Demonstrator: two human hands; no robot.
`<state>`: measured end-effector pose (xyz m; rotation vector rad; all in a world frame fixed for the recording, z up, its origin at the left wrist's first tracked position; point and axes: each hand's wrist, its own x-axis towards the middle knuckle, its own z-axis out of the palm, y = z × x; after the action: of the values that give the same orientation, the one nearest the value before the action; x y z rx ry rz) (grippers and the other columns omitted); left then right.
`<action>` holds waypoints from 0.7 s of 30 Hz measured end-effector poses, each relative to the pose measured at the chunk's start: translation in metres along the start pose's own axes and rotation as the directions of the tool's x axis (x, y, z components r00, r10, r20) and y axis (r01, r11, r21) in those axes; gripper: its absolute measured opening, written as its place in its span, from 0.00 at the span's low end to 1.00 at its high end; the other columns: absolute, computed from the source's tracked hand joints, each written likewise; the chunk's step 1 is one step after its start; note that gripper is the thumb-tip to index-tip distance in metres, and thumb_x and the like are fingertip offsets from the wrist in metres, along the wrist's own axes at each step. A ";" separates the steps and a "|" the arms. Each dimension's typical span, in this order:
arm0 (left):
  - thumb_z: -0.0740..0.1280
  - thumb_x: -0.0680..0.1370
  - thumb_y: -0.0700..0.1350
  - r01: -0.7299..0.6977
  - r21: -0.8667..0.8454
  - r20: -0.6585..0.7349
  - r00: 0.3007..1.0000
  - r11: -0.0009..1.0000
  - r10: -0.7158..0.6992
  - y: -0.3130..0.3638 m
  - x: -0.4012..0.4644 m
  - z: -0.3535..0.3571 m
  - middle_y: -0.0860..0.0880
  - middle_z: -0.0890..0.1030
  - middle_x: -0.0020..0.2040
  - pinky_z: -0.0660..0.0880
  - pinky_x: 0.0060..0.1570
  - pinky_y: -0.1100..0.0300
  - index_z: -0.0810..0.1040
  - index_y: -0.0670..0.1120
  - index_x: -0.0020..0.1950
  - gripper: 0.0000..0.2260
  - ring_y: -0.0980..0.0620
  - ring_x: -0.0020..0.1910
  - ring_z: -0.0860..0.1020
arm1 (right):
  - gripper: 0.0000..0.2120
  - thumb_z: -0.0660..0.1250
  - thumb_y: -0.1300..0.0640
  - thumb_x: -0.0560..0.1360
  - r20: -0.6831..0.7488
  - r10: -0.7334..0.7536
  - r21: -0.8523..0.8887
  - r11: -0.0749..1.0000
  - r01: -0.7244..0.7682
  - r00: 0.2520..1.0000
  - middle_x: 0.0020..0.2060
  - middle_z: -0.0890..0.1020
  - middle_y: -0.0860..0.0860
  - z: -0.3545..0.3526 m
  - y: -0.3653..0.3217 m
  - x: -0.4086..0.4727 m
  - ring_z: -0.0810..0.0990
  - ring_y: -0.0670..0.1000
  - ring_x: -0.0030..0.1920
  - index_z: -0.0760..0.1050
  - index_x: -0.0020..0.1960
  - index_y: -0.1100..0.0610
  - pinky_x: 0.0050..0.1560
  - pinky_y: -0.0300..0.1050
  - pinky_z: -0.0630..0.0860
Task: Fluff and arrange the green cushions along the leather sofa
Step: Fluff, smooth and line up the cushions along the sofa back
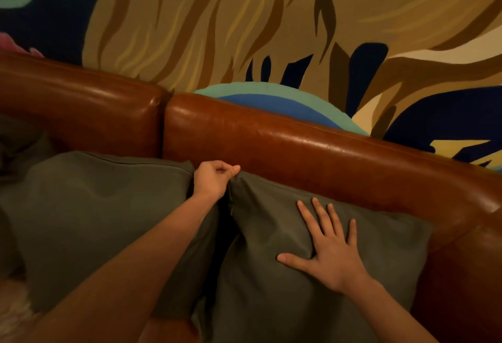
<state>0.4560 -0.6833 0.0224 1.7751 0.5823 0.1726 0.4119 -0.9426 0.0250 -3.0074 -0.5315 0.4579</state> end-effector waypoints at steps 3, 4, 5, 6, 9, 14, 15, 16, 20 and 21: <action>0.69 0.76 0.46 -0.075 0.037 -0.066 0.995 0.997 0.077 0.007 0.006 0.012 0.47 0.80 0.44 0.74 0.53 0.55 0.79 0.43 0.43 0.07 0.50 0.47 0.77 | 0.48 0.42 0.15 0.56 -0.006 0.013 0.004 1.000 -0.013 1.000 0.76 0.32 0.42 0.000 -0.001 0.002 0.30 0.50 0.75 0.21 0.65 0.31 0.72 0.66 0.34; 0.68 0.77 0.48 -0.089 0.037 -0.073 0.993 0.995 0.092 0.006 0.004 0.015 0.47 0.80 0.45 0.73 0.51 0.55 0.78 0.44 0.44 0.08 0.49 0.47 0.77 | 0.48 0.42 0.15 0.56 -0.009 0.014 0.007 1.000 -0.014 1.000 0.76 0.33 0.42 -0.001 0.000 0.002 0.30 0.50 0.75 0.21 0.65 0.31 0.72 0.66 0.33; 0.66 0.78 0.50 -0.091 0.028 -0.068 0.993 0.995 0.093 0.002 0.002 0.017 0.48 0.79 0.45 0.73 0.49 0.56 0.78 0.44 0.46 0.09 0.48 0.49 0.78 | 0.48 0.42 0.15 0.55 -0.012 0.009 0.007 1.000 -0.009 1.000 0.76 0.33 0.42 -0.002 0.000 0.001 0.30 0.50 0.75 0.21 0.65 0.30 0.72 0.66 0.33; 0.64 0.78 0.52 -0.084 0.005 -0.054 0.995 0.996 0.084 -0.003 -0.003 0.019 0.49 0.79 0.47 0.72 0.49 0.57 0.78 0.44 0.50 0.12 0.49 0.51 0.78 | 0.48 0.42 0.15 0.55 -0.013 0.001 0.007 1.000 0.000 1.000 0.76 0.34 0.42 -0.004 0.000 0.001 0.31 0.50 0.76 0.22 0.65 0.30 0.72 0.66 0.34; 0.70 0.74 0.54 -0.020 -0.080 -0.010 1.000 0.997 0.019 -0.017 -0.013 0.020 0.52 0.75 0.55 0.71 0.56 0.59 0.76 0.44 0.60 0.19 0.54 0.57 0.73 | 0.47 0.39 0.15 0.54 -0.041 -0.017 0.029 0.999 0.019 0.999 0.76 0.35 0.41 -0.009 0.003 0.001 0.32 0.49 0.76 0.25 0.66 0.29 0.73 0.66 0.35; 0.72 0.73 0.46 -0.017 -0.143 -0.063 0.998 0.990 0.008 -0.015 -0.004 0.015 0.44 0.82 0.47 0.75 0.58 0.50 0.80 0.44 0.46 0.07 0.46 0.51 0.79 | 0.45 0.43 0.16 0.56 -0.045 0.009 0.077 0.997 -0.005 0.999 0.77 0.36 0.41 -0.007 0.009 0.002 0.32 0.49 0.76 0.28 0.67 0.27 0.72 0.66 0.35; 0.72 0.74 0.46 -0.004 -0.139 -0.065 0.998 0.990 -0.005 -0.015 -0.002 0.016 0.44 0.82 0.46 0.75 0.57 0.50 0.80 0.43 0.46 0.07 0.46 0.50 0.79 | 0.45 0.43 0.16 0.56 -0.051 0.011 0.083 0.997 -0.007 0.999 0.77 0.37 0.41 -0.005 0.009 0.002 0.32 0.49 0.76 0.29 0.67 0.27 0.72 0.66 0.35; 0.71 0.74 0.46 -0.002 -0.126 -0.067 0.998 0.992 -0.007 -0.015 -0.001 0.017 0.44 0.81 0.47 0.75 0.57 0.51 0.79 0.43 0.46 0.07 0.46 0.50 0.79 | 0.46 0.43 0.16 0.56 -0.056 0.012 0.087 0.996 -0.007 0.998 0.77 0.37 0.41 -0.004 0.009 0.002 0.33 0.48 0.76 0.29 0.68 0.27 0.73 0.66 0.35; 0.68 0.77 0.50 -0.011 -0.035 -0.059 0.998 0.999 0.009 -0.022 -0.001 0.020 0.42 0.80 0.58 0.72 0.62 0.49 0.77 0.42 0.60 0.16 0.44 0.60 0.77 | 0.48 0.46 0.17 0.58 -0.044 0.016 0.088 0.996 -0.012 0.999 0.77 0.38 0.41 -0.006 0.009 0.001 0.33 0.49 0.76 0.33 0.72 0.30 0.73 0.66 0.35; 0.66 0.77 0.51 -0.013 -0.009 -0.059 0.998 1.000 0.012 -0.026 -0.006 0.021 0.43 0.77 0.63 0.70 0.65 0.49 0.73 0.42 0.66 0.20 0.44 0.63 0.75 | 0.48 0.46 0.18 0.58 -0.040 0.016 0.092 0.996 -0.012 0.999 0.77 0.38 0.41 -0.008 0.008 0.001 0.34 0.49 0.76 0.34 0.73 0.31 0.72 0.66 0.35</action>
<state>0.4518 -0.6996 -0.0065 1.7695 0.6115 0.2367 0.4176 -0.9501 0.0312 -2.9271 -0.4735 0.4086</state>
